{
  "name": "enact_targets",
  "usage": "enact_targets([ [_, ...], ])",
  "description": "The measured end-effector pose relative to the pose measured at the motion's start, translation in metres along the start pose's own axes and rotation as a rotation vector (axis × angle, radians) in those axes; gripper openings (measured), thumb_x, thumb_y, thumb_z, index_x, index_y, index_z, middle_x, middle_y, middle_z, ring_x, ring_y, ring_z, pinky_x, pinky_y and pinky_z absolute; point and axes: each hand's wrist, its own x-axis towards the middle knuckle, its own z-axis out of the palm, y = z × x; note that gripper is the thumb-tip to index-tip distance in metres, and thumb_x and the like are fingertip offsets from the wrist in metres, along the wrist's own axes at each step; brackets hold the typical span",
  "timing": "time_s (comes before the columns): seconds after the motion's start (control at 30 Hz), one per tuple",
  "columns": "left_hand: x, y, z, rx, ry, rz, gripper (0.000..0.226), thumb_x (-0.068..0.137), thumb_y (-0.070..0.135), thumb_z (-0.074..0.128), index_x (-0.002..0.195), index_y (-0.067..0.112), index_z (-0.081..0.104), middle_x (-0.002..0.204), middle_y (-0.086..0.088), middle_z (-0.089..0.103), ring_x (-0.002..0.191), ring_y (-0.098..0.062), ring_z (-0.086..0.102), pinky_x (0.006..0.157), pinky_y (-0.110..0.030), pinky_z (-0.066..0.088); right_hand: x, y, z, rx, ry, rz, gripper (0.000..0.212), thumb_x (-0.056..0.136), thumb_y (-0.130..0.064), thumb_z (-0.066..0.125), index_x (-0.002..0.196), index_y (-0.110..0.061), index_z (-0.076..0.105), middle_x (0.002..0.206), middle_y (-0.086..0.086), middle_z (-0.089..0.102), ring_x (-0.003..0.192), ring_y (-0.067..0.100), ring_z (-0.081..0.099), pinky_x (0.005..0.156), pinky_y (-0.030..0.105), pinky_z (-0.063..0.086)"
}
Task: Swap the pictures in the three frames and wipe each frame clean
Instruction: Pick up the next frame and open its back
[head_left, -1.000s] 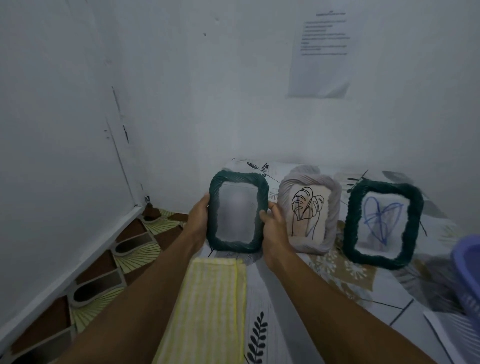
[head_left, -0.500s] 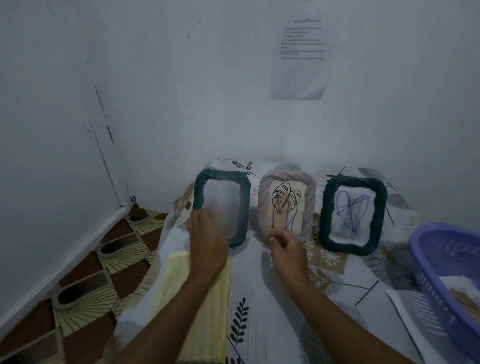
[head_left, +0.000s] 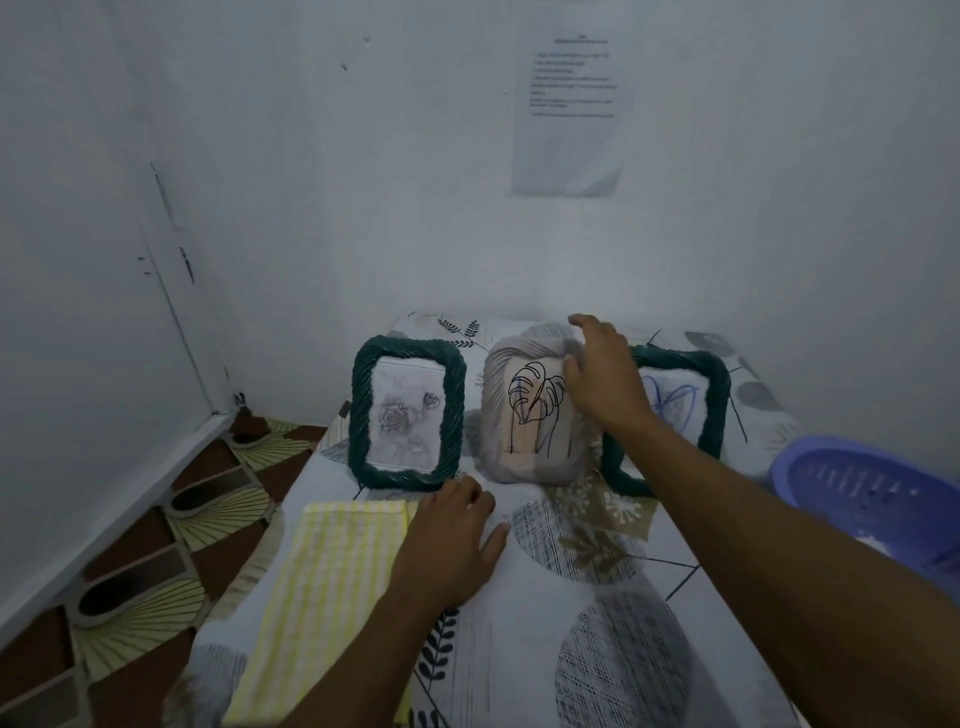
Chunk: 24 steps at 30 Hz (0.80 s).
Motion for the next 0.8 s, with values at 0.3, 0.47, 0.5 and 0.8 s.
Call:
enact_targets([
  [0.3,0.002,-0.001,-0.004,-0.135,0.025,-0.033,0.033,0.096,0.048,0.036,0.104,0.022,0.053,0.099,0.008,0.048,0.091,-0.012,0.045,0.076,-0.029,0.036,-0.003,-0.005,-0.026,0.28,-0.093,0.172,0.03,0.094,0.0,0.053,0.116,-0.018,0.063,0.121,0.007,0.059,0.101,0.02,0.056,0.084,0.037,0.055],
  [0.47,0.003,0.011,-0.027,-0.337,0.085,-0.095,0.03,0.096,0.045,0.041,0.114,0.023,0.051,0.106,0.009,0.05,0.096,-0.005,0.046,0.08,-0.023,0.038,-0.036,-0.006,-0.066,0.445,-0.029,0.141,0.031,0.094,-0.002,0.054,0.113,-0.024,0.064,0.116,0.001,0.062,0.102,0.018,0.06,0.085,0.036,0.057],
  [0.5,0.006,0.016,-0.036,-0.409,0.107,-0.135,0.034,0.096,0.048,0.039,0.115,0.024,0.051,0.107,0.009,0.051,0.097,-0.005,0.048,0.08,-0.021,0.039,-0.043,-0.004,-0.075,0.484,-0.014,0.15,0.031,0.094,-0.002,0.054,0.112,-0.025,0.065,0.116,0.001,0.063,0.104,0.018,0.061,0.087,0.036,0.056],
  [0.8,0.012,0.085,-0.095,-1.221,-0.12,-0.329,0.042,0.101,0.04,0.038,0.107,0.005,0.061,0.109,-0.011,0.067,0.105,-0.021,0.063,0.094,-0.038,0.049,-0.117,0.01,-0.098,0.855,0.016,0.46,0.023,0.093,-0.007,0.058,0.111,-0.017,0.068,0.116,0.008,0.068,0.107,0.027,0.063,0.093,0.044,0.054],
])
